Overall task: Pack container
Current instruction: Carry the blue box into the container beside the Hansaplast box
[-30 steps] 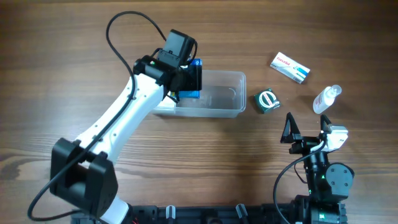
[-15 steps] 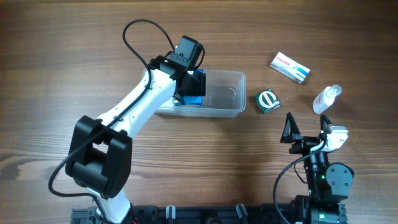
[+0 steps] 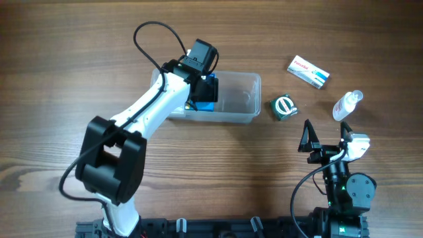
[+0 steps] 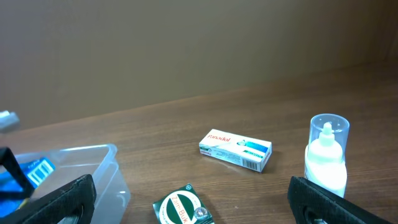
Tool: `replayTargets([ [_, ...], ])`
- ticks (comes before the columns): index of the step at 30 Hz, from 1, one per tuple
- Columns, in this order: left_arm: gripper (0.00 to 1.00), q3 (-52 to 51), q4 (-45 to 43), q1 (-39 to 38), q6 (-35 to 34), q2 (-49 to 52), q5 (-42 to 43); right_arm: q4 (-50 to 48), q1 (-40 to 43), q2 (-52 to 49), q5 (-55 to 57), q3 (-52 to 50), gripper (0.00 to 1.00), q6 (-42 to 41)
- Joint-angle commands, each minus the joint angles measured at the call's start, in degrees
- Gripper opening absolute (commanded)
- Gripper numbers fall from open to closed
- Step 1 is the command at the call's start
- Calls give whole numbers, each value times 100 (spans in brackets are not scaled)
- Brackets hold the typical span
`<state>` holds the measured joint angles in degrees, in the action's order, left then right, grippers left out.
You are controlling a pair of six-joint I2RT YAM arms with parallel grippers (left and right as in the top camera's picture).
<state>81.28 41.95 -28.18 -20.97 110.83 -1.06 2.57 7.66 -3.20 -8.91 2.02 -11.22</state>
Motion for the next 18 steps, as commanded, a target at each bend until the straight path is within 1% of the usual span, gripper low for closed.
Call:
replayTargets([
  [1,70,4,28,-22,-94,238,-74,-15,-9,-7,33,-28,100,57],
  [5,70,4,59,-22,-92,238,-76,-15,-9,-7,33,-28,100,61],
  [9,79,4,70,-20,-90,238,-76,-15,-9,-7,33,-28,100,59],
  [15,84,4,133,-22,-46,238,-76,-15,-9,-7,33,-28,100,59],
  [18,85,4,138,-20,-46,238,-74,-15,-9,-7,33,-28,100,57],
])
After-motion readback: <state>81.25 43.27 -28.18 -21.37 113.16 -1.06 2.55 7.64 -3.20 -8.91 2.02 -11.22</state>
